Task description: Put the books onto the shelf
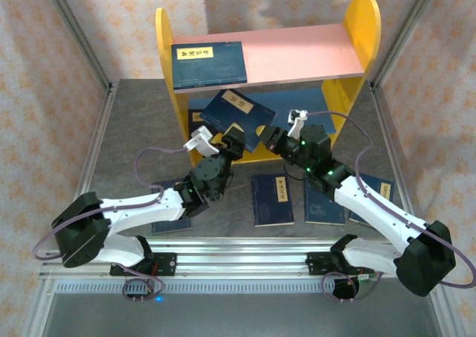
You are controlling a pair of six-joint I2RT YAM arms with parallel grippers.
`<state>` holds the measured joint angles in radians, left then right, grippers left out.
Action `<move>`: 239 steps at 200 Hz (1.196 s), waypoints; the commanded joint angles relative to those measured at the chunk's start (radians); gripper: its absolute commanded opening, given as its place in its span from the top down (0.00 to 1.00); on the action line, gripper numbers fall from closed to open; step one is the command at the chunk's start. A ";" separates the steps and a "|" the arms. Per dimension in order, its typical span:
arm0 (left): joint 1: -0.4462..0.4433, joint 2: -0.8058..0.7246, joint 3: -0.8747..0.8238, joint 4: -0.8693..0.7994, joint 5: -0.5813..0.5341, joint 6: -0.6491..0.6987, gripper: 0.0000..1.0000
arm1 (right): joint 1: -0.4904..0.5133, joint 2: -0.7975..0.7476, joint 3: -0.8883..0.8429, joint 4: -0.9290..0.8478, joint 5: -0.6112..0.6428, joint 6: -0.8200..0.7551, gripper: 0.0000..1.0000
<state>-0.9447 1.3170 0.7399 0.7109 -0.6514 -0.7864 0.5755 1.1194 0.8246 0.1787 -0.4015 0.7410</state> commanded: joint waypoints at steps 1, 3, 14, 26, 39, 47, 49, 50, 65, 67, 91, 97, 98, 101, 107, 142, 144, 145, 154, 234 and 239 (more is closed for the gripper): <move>-0.003 -0.108 0.060 -0.327 -0.075 -0.019 0.39 | -0.054 0.006 0.060 0.036 -0.097 -0.073 0.99; -0.003 -0.116 0.064 -0.348 -0.077 -0.019 0.39 | -0.059 0.010 0.062 0.037 -0.106 -0.077 0.99; 0.010 -0.157 0.092 -0.467 -0.061 -0.007 0.35 | -0.083 0.035 0.078 0.038 -0.153 -0.104 1.00; 0.033 -0.194 0.135 -0.607 -0.030 -0.003 0.33 | -0.107 0.060 0.103 0.033 -0.207 -0.133 1.00; 0.059 -0.226 0.166 -0.713 0.014 0.019 0.32 | -0.135 0.116 0.132 0.031 -0.291 -0.155 1.00; 0.075 -0.243 0.176 -0.767 0.036 0.034 0.31 | -0.147 0.146 0.154 0.028 -0.338 -0.174 1.00; 0.079 -0.247 0.177 -0.779 0.042 0.038 0.31 | -0.150 0.153 0.161 0.022 -0.353 -0.182 1.00; 0.081 -0.249 0.179 -0.785 0.043 0.040 0.31 | -0.152 0.156 0.165 0.019 -0.359 -0.185 1.00; 0.106 -0.278 0.179 -0.858 0.063 0.055 0.29 | -0.167 0.216 0.217 -0.026 -0.430 -0.239 1.00; 0.110 -0.284 0.179 -0.865 0.065 0.058 0.29 | -0.169 0.221 0.222 -0.030 -0.436 -0.244 1.00; 0.159 -0.322 0.161 -0.940 0.099 0.058 0.29 | -0.189 0.295 0.266 -0.044 -0.488 -0.287 1.00; 0.173 -0.330 0.156 -0.954 0.109 0.058 0.29 | -0.190 0.306 0.276 -0.055 -0.494 -0.305 1.00; 0.174 -0.331 0.156 -0.956 0.111 0.059 0.29 | -0.190 0.309 0.278 -0.056 -0.495 -0.309 1.00; 0.179 -0.335 0.155 -0.963 0.116 0.059 0.29 | -0.191 0.318 0.288 -0.070 -0.499 -0.324 1.00; 0.190 -0.341 0.152 -0.977 0.124 0.062 0.28 | -0.192 0.330 0.301 -0.093 -0.502 -0.347 1.00; 0.234 -0.354 0.166 -1.043 0.169 0.086 0.28 | -0.195 0.392 0.380 -0.216 -0.560 -0.473 1.00; 0.236 -0.354 0.166 -1.045 0.171 0.087 0.28 | -0.194 0.395 0.385 -0.222 -0.563 -0.480 1.00; 0.236 -0.353 0.167 -1.047 0.172 0.088 0.28 | -0.195 0.396 0.386 -0.223 -0.564 -0.483 1.00; 0.241 -0.352 0.171 -1.056 0.176 0.092 0.28 | -0.194 0.407 0.403 -0.252 -0.574 -0.512 1.00; 0.277 -0.348 0.171 -1.071 0.238 0.102 0.28 | -0.196 0.497 0.521 -0.374 -0.627 -0.646 1.00; 0.279 -0.346 0.171 -1.071 0.241 0.104 0.27 | -0.196 0.505 0.527 -0.374 -0.628 -0.647 1.00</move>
<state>-0.6815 0.9749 0.9005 -0.3286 -0.4309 -0.7048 0.3851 1.5982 1.2907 -0.1810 -0.9871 0.1501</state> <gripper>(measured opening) 0.724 0.075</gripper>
